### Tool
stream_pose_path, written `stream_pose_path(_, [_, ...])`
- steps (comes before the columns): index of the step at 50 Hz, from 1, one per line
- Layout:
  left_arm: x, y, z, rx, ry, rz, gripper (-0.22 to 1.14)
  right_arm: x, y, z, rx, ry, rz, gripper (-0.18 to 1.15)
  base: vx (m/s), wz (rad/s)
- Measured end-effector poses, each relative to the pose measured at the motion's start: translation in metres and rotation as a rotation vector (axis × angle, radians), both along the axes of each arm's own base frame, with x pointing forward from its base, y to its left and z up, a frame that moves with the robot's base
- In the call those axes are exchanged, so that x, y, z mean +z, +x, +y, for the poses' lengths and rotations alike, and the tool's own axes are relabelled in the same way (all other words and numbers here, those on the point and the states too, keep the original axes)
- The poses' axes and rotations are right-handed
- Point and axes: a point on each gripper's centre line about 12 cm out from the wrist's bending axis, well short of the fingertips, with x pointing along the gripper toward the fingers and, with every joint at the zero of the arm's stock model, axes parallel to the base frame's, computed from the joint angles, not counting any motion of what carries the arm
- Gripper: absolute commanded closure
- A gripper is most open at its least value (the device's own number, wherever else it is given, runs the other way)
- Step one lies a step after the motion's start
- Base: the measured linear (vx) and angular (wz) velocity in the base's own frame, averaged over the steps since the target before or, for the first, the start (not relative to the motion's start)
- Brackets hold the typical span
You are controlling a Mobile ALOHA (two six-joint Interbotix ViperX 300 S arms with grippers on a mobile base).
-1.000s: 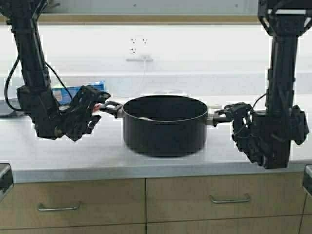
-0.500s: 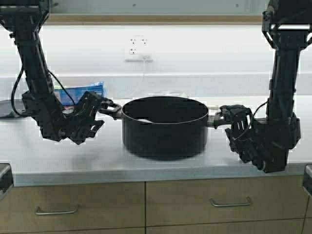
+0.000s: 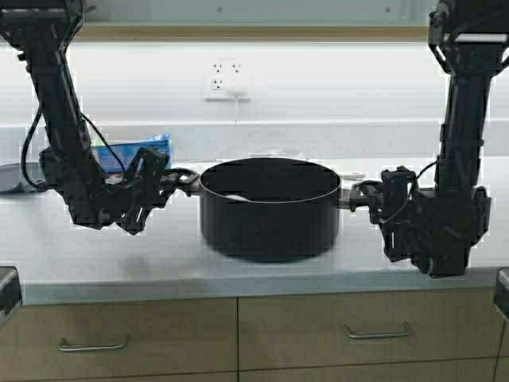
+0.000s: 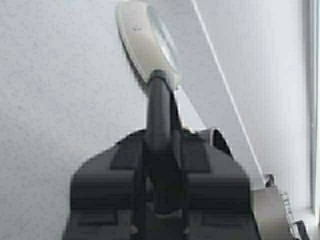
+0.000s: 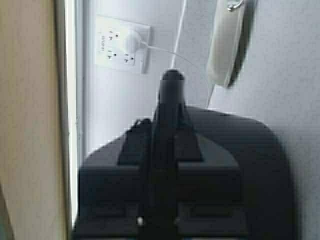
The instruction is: Open the cabinet, put the pot inside, then close it
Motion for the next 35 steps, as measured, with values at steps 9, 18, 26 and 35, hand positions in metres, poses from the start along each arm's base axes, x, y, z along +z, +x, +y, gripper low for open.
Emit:
stream_pose_path(9, [0.002,0.000,0.001,0.003,-0.001,-0.001,0.89,0.002,-0.001,-0.001,-0.003,-0.001,0.003,0.90,0.00,0.00])
stream_pose_path(18, [0.009,-0.016,0.003,0.002,-0.003,0.004,0.89,0.006,-0.014,-0.003,0.001,-0.013,0.030,0.90,0.00,0.00])
stream_pose_path(26, [0.019,-0.039,0.008,0.004,0.033,0.005,0.89,0.015,-0.034,-0.003,0.029,-0.053,0.066,0.90,0.00,0.00])
stream_pose_path(35, [0.045,-0.061,0.014,0.011,0.058,-0.031,0.89,0.038,-0.047,0.000,0.091,-0.080,0.059,0.90,0.00,0.00])
